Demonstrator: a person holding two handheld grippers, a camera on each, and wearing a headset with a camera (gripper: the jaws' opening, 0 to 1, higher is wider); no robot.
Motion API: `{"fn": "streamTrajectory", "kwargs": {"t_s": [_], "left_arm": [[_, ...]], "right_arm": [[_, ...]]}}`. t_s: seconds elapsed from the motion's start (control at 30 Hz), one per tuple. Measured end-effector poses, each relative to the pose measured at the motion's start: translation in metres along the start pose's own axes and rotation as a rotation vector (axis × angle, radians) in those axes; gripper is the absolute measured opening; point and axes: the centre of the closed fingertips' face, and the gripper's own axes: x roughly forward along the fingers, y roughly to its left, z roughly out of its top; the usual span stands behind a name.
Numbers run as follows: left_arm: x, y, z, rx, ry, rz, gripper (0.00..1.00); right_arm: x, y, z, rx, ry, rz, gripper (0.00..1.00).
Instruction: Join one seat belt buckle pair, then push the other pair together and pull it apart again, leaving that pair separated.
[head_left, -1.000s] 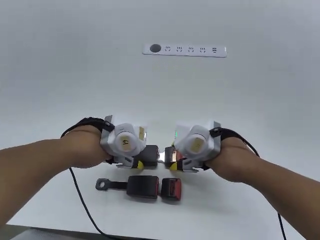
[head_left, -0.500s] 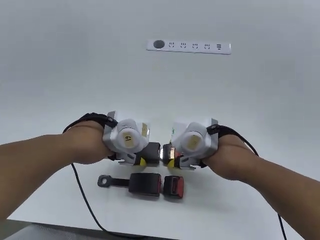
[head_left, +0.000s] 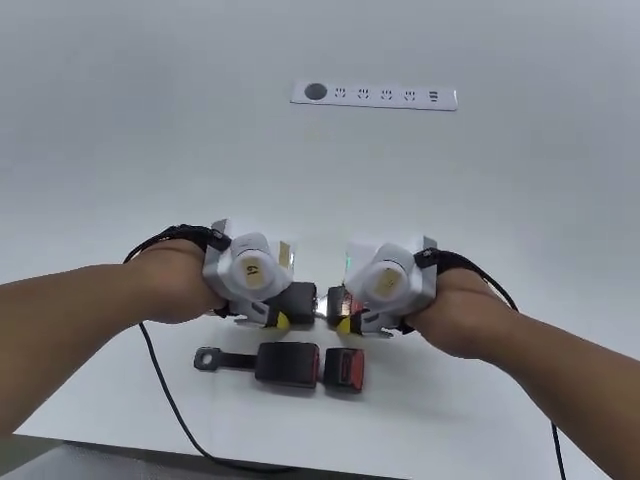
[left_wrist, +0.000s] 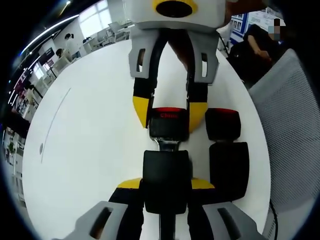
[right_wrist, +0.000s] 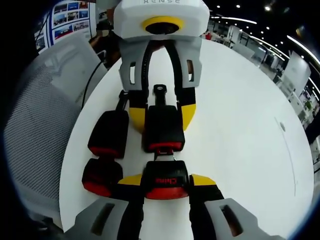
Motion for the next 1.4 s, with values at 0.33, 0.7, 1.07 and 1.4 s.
{"fn": "streamTrajectory", "kwargs": {"t_s": [0.33,0.7,1.07,1.4], "left_arm": [[0.000,0.001,0.000,0.002,0.008,0.002,0.33],[0.000,0.002,-0.002,0.003,0.009,-0.002,0.34],[0.001,-0.001,0.000,0.001,0.015,-0.015,0.34],[0.000,0.007,0.001,0.019,0.035,-0.002,0.42]], "right_arm": [[-0.009,-0.001,-0.014,0.009,0.007,0.000,0.31],[-0.034,-0.004,-0.051,0.042,0.033,-0.007,0.32],[-0.049,-0.004,-0.074,0.084,0.055,-0.007,0.33],[-0.046,-0.007,-0.073,0.115,0.076,-0.023,0.39]]}}
